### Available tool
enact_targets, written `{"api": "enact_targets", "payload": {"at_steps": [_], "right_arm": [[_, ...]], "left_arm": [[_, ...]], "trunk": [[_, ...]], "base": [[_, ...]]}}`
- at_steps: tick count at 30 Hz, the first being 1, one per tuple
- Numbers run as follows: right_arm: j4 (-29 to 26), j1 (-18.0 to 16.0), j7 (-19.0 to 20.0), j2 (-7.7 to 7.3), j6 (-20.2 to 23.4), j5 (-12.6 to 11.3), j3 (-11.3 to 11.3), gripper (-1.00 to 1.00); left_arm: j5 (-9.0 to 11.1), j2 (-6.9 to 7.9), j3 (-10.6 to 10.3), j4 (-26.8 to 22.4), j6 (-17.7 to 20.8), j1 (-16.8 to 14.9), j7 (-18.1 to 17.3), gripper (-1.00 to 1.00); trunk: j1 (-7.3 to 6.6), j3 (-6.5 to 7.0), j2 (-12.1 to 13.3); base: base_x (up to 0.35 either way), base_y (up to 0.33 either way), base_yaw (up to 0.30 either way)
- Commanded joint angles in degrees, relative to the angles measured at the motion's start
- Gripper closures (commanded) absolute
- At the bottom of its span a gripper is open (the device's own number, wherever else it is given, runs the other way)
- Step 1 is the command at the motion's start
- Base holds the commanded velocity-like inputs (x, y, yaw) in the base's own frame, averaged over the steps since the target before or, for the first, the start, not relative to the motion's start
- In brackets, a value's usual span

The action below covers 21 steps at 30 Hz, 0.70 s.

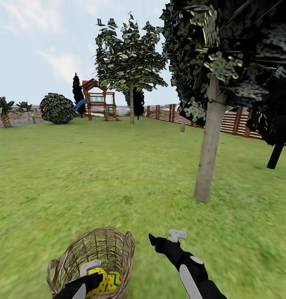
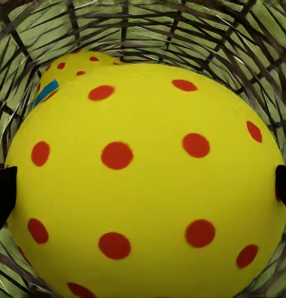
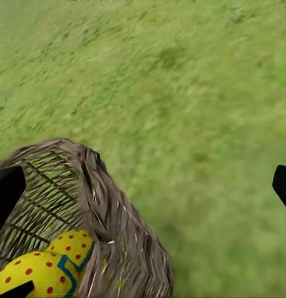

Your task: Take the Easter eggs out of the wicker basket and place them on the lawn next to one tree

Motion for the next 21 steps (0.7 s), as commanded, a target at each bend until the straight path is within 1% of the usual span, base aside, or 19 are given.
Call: {"api": "enact_targets", "payload": {"at_steps": [1,6,8,21], "right_arm": [[-0.1,0.0,-0.3,0.0,0.2,-0.5,0.0,-1.0],[-0.1,0.0,-0.3,0.0,0.2,-0.4,0.0,-1.0],[-0.1,0.0,-0.3,0.0,0.2,-0.4,0.0,-1.0],[-0.1,0.0,-0.2,0.0,0.2,-0.4,0.0,-1.0]], "left_arm": [[0.4,-0.01,0.0,-0.5,0.3,0.0,0.2,1.0],[0.4,-0.01,0.1,-4.9,0.9,0.1,0.3,1.0],[0.4,-0.01,0.1,-5.8,1.0,0.1,0.3,1.0],[0.4,0.0,0.1,-6.3,1.0,0.1,0.3,1.0]], "trunk": [[-0.24,0.12,0.4],[-1.34,1.02,2.4],[-1.78,1.38,3.2],[-4.63,3.71,8.4]], "base": [[0.0,0.0,0.0],[0.0,0.0,0.0],[0.0,0.0,0.0],[0.0,0.0,0.0]]}}
